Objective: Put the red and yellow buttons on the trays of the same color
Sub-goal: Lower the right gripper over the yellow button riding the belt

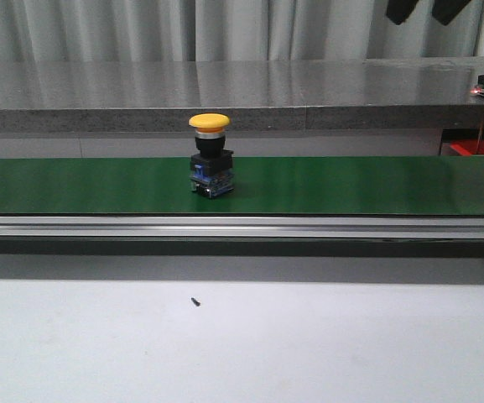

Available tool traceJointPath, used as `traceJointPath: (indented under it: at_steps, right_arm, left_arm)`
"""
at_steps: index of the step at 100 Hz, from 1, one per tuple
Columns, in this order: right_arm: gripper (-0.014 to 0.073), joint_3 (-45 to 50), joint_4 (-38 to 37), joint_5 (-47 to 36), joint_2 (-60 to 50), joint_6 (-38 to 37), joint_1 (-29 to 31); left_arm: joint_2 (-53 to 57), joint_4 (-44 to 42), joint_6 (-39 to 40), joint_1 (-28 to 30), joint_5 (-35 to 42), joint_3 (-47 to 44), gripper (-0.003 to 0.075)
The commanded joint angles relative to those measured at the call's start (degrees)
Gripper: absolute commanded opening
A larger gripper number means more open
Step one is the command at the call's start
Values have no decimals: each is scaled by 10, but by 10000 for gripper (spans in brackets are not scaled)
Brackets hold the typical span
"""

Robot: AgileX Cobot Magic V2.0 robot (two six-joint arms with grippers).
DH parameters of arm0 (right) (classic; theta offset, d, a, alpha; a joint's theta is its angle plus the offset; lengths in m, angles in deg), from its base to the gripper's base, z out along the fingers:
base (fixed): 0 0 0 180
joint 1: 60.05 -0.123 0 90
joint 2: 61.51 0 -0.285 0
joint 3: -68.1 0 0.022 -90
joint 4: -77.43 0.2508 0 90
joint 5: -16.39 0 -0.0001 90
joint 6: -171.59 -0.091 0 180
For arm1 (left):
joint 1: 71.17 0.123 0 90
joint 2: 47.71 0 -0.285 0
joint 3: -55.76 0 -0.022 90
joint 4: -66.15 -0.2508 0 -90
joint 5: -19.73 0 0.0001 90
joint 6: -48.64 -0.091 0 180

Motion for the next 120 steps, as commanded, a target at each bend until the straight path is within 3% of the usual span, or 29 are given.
traceJointPath:
  at_steps: [1,44,60,78,120]
  right_arm:
    - [454,-15,18,-6,-29,6,-22]
    - [454,-15,27,6,-29,6,-125]
    - [470,-15,27,12,-19,11,-135]
    - [603,-15,45,20,-6,15,-137]
    - [599,-15,77,19,27,15,-137]
  left_arm:
    - [-5,20,0,-5,39,16,-20]
    - [-5,20,0,-5,39,16,-20]
    - [-5,20,0,-5,39,16,-20]
    - [-5,20,0,-5,39,16,-20]
    - [-5,20,0,-5,39,16,-20]
